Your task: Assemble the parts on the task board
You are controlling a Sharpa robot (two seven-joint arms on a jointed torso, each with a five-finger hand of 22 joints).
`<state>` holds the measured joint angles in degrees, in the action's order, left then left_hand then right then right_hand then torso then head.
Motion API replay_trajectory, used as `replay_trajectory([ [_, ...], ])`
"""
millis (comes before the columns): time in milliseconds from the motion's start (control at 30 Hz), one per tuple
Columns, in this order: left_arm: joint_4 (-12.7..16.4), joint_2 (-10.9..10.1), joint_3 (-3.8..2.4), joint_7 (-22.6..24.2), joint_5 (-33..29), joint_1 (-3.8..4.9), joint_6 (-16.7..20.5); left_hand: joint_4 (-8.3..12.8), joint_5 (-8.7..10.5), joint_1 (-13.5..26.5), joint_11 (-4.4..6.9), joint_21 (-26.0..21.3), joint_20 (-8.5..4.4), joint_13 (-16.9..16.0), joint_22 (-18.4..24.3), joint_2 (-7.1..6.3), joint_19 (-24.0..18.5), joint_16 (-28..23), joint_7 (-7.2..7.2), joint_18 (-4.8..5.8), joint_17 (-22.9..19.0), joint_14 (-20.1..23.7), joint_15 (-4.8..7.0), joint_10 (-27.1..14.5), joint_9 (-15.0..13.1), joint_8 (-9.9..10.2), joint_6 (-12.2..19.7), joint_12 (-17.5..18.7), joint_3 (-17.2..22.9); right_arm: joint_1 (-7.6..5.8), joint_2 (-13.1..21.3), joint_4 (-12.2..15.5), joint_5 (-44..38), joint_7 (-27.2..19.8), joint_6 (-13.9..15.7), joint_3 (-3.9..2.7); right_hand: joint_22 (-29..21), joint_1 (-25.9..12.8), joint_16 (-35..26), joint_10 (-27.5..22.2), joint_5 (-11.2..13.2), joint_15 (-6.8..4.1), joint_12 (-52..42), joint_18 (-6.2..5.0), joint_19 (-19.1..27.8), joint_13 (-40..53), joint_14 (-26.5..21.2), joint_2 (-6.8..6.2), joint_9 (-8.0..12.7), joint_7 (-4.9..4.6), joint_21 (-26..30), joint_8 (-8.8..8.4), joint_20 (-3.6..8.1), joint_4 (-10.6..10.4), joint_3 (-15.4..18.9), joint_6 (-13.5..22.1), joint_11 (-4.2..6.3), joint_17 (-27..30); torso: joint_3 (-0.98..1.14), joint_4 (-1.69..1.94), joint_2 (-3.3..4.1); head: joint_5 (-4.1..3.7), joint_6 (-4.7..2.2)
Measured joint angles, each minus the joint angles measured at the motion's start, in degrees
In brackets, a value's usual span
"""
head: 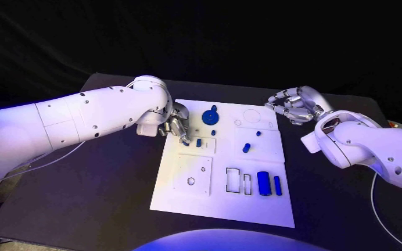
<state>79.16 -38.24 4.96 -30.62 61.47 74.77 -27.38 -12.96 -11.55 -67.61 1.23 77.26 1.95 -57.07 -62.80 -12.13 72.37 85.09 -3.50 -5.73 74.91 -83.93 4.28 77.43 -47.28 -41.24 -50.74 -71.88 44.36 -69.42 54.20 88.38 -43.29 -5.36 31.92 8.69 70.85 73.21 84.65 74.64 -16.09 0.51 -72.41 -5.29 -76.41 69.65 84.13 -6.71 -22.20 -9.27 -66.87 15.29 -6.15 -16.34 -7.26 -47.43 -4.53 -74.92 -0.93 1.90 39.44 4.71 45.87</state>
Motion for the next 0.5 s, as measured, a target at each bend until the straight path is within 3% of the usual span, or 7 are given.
replay_trajectory([
  [233,-0.27,0.23,0.03,-0.13,-0.1,-0.02,0.09,-0.63,0.28,1.58,0.3,0.0,0.0,-0.46,0.12,0.81,0.0,0.0,0.45,0.0,0.0,-0.04,0.04,0.31,-0.6,0.0,-0.39,-0.34,0.64,0.0,0.05,0.03,0.0,0.0,0.0,0.0,0.0,0.0,0.0,0.0,0.0,0.0,0.0,0.0,0.0,0.0,0.0,0.0,0.0,0.0,0.0,0.0,0.0,0.0,0.0,0.0,0.0,0.0,-0.02,-0.01,-0.01,-0.05,-0.02],
  [433,-0.74,0.67,0.08,-0.37,-0.16,-0.01,0.09,-0.78,0.56,2.65,0.5,0.0,0.0,-0.63,0.12,0.58,0.0,0.0,0.82,0.0,0.0,-0.12,0.34,0.52,-0.85,-0.04,-0.66,-0.63,0.8,0.0,0.1,0.06,-0.01,0.0,0.01,0.0,0.0,0.0,0.0,0.0,0.0,0.0,0.0,0.0,0.0,0.0,0.0,0.0,0.0,0.0,0.0,0.0,0.0,0.0,0.0,0.0,0.0,0.01,-0.04,-0.02,0.01,-0.14,-0.03],
  [500,-0.89,0.82,0.09,-0.45,-0.19,0.0,0.08,0.95,0.73,3.4,0.5,0.0,0.0,-0.7,0.12,0.48,0.0,0.0,0.94,0.0,0.0,-0.02,0.43,0.52,-1.15,-0.06,-0.77,-0.63,2.69,0.0,0.13,0.07,-0.02,0.0,0.01,0.0,0.0,0.0,0.0,0.0,0.0,0.0,0.0,0.0,0.0,0.0,0.0,0.0,0.0,0.0,0.0,0.0,0.0,0.0,0.0,0.0,0.0,0.01,-0.05,-0.03,0.02,-0.17,-0.01],
])
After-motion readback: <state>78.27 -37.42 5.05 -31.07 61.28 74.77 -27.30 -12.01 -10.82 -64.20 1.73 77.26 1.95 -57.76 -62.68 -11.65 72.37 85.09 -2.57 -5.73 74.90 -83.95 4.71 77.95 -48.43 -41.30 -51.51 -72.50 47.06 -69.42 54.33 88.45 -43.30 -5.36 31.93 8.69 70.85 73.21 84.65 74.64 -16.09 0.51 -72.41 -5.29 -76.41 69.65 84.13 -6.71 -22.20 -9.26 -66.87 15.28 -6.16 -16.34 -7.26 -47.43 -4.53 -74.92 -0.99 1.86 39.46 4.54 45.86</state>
